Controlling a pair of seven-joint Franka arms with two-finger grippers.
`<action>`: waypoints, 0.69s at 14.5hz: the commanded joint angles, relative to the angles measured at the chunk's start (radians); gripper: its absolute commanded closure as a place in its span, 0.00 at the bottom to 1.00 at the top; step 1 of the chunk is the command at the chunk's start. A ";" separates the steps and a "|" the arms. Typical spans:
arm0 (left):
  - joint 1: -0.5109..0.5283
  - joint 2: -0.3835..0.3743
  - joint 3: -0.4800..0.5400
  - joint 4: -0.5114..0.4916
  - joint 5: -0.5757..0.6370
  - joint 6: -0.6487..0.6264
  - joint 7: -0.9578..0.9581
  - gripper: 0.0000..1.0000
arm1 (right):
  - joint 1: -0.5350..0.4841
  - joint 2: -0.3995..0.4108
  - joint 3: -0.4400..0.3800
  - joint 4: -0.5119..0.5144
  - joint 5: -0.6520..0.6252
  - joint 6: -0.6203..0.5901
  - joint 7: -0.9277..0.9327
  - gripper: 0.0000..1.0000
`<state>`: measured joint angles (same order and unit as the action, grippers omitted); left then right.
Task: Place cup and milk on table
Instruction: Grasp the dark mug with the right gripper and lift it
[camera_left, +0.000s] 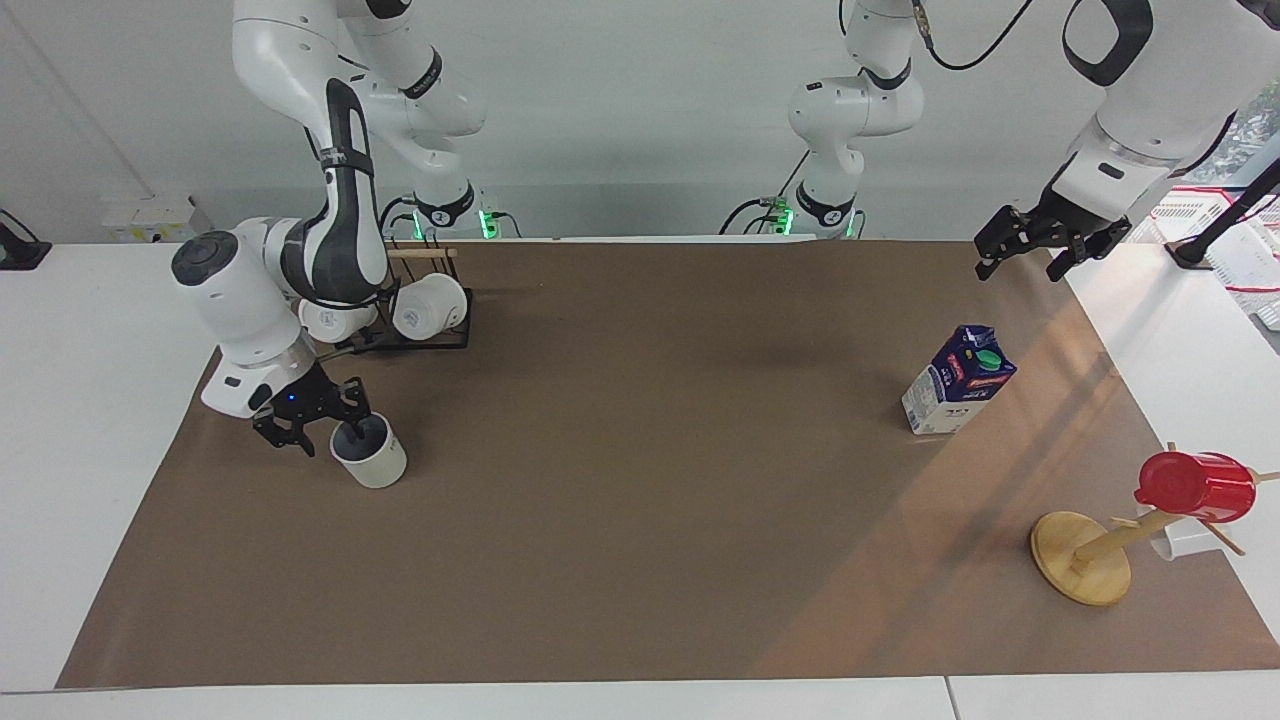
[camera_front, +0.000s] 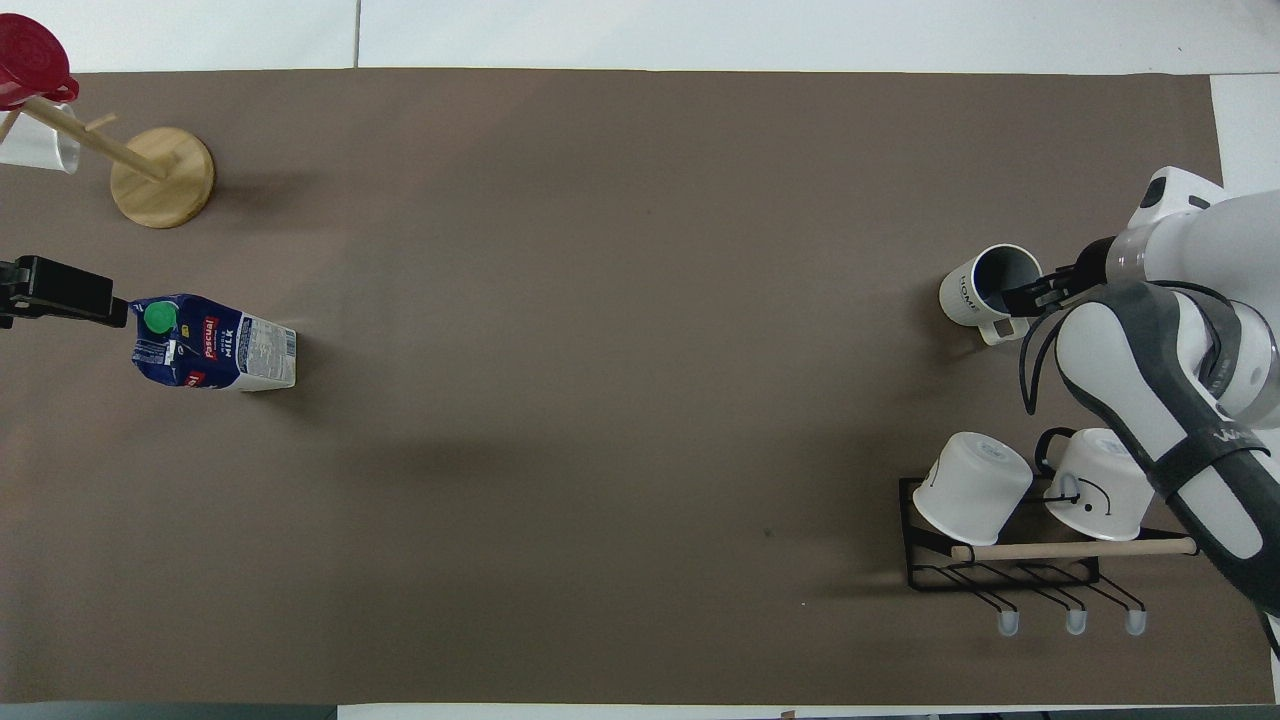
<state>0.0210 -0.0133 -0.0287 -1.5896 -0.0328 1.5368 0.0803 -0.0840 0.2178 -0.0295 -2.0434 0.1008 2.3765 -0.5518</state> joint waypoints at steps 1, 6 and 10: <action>0.008 -0.024 0.001 -0.020 -0.012 0.003 0.016 0.00 | -0.002 0.002 0.003 -0.003 0.022 0.015 0.009 1.00; 0.008 -0.025 0.001 -0.021 -0.012 0.002 0.016 0.00 | 0.004 -0.003 0.017 0.081 0.022 -0.084 0.094 1.00; 0.008 -0.027 0.001 -0.021 -0.012 -0.006 0.016 0.00 | 0.179 -0.006 0.028 0.232 -0.031 -0.273 0.425 1.00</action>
<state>0.0210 -0.0160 -0.0287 -1.5896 -0.0328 1.5365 0.0803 0.0105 0.2119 -0.0058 -1.8706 0.0994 2.1631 -0.2733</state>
